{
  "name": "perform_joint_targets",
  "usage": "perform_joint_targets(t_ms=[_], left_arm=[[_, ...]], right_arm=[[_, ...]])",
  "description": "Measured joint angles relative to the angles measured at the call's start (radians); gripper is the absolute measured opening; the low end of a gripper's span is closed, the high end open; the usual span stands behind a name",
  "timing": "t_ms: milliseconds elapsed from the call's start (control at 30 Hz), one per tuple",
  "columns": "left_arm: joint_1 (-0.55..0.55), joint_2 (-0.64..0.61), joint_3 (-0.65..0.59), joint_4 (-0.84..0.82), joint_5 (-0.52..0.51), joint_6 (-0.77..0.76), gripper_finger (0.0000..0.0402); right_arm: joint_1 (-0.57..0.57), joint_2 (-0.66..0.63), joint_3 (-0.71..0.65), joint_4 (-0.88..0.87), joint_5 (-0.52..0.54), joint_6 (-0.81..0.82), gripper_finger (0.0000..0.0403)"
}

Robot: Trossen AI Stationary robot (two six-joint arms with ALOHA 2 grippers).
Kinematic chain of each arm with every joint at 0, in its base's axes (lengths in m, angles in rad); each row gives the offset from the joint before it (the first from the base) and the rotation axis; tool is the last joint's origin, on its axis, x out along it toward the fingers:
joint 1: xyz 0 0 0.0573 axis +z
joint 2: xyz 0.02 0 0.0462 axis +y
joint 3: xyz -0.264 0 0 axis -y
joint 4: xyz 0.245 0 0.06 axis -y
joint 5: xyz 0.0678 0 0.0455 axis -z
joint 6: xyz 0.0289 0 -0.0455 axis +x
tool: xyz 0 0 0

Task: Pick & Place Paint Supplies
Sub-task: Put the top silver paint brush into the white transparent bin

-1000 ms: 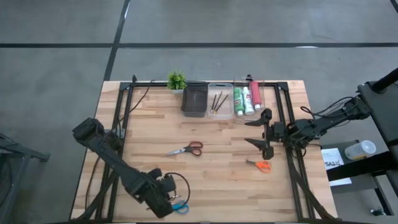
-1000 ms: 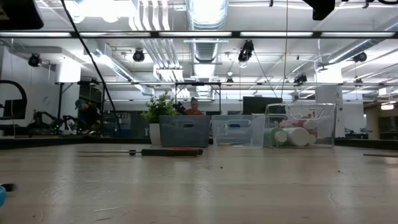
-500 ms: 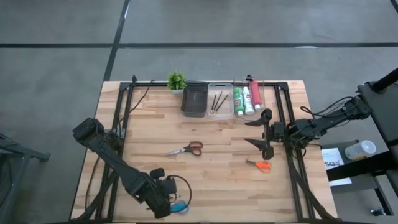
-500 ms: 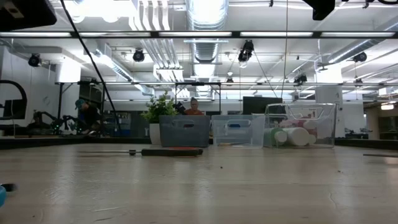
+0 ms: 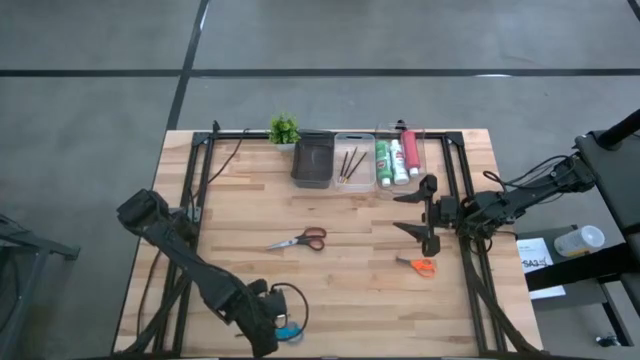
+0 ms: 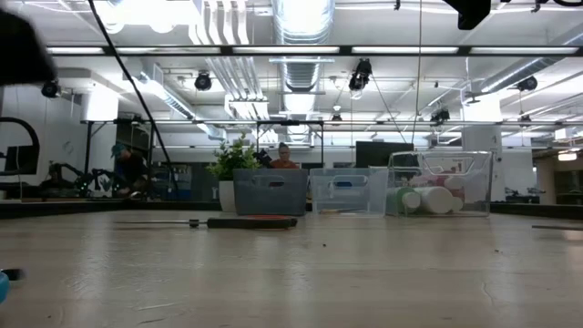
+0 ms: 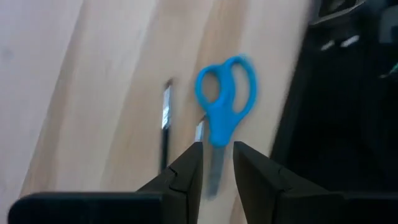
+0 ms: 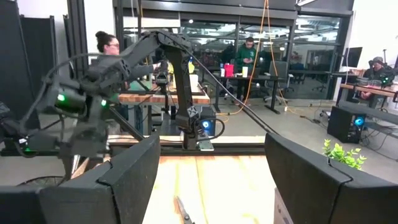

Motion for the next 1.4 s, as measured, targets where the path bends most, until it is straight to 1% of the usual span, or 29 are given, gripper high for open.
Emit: perform_joint_targets(t_ms=[133, 267, 400, 567, 1033, 1267, 1400], left_arm=[[0.0, 0.0, -0.073, 0.032, 0.021, -0.078, 0.0098], [0.0, 0.0, -0.13, 0.13, 0.039, -0.073, 0.0099], [0.0, 0.0, -0.168, 0.173, 0.051, -0.074, 0.0098], [0.0, 0.0, -0.192, 0.178, 0.058, -0.075, 0.0098], [0.0, 0.0, -0.201, 0.179, 0.058, -0.073, 0.0099], [0.0, -0.002, -0.291, 0.315, 0.084, -0.11, 0.0099], [0.001, -0.003, -0.309, 0.347, 0.087, -0.124, 0.0099]], right_arm=[[0.0, 0.0, 0.0, 0.0, 0.0, 0.001, 0.0288], [0.0, 0.0, 0.0, 0.0, 0.0, 0.0, 0.0288], [0.0, 0.0, 0.0, 0.0, 0.0, -0.001, 0.0288], [0.0, 0.0, 0.0, 0.0, 0.0, -0.001, 0.0288], [0.0, 0.0, 0.0, 0.0, 0.0, -0.001, 0.0288], [0.0, 0.0, 0.0, 0.0, 0.0, 0.0, 0.0288], [0.0, 0.0, 0.0, 0.0, 0.0, 0.001, 0.0288]])
